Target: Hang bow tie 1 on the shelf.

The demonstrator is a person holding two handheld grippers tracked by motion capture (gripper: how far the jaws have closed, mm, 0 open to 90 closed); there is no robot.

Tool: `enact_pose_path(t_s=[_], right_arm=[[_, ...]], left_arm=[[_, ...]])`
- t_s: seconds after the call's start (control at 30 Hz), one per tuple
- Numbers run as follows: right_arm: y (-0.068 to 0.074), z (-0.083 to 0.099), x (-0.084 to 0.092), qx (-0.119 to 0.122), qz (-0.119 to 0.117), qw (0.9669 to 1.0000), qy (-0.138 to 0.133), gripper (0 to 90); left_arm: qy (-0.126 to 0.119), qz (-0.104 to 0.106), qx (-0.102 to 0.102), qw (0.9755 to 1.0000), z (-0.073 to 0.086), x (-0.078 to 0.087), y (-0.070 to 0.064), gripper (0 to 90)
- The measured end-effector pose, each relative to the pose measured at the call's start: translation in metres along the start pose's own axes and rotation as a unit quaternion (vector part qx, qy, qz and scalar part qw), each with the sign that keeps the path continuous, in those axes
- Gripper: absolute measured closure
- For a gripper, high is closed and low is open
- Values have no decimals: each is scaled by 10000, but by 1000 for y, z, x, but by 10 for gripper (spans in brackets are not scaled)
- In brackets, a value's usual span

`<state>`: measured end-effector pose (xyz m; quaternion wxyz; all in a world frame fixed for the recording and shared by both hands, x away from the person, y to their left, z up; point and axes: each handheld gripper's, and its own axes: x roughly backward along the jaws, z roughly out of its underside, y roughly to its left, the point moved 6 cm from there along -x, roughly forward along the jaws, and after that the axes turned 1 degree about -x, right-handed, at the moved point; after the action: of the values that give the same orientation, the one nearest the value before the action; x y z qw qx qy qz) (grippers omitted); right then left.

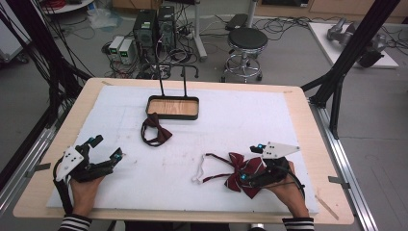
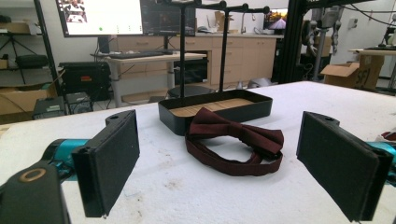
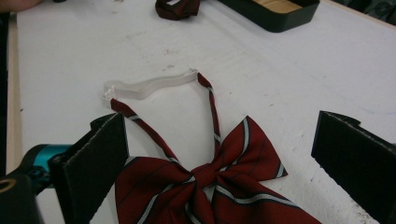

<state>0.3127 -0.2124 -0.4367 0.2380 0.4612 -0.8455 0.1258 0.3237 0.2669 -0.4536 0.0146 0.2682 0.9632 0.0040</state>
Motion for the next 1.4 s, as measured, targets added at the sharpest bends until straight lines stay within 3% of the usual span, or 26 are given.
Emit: enact_pose_path(t_s=[0.23,0.5,0.7,0.9,1.0,1.2,1.4], right_arm=[[1,-4,-3,213,-176,9990,351,30],[-2,-6,-10,417,-327,9951,829,58],[-4,-2,-18,621,-465,9883,1313,59],[-3,3,-26,732,-464,9831,1614,61],[-3,6,-28,780,-567,9797,1760,151],[-3,10,-31,823,-573,9745,2009,164],[-2,11,-36,973,-646,9661,2303,242]], left_arm=[[0,-1,-1,10000,0,0,0,135],[-1,1,-2,10000,0,0,0,135],[-2,0,-2,10000,0,0,0,136],[-3,1,5,10000,0,0,0,136],[-3,0,-1,10000,0,0,0,135],[-4,-1,2,10000,0,0,0,136],[-8,-1,10,10000,0,0,0,136]])
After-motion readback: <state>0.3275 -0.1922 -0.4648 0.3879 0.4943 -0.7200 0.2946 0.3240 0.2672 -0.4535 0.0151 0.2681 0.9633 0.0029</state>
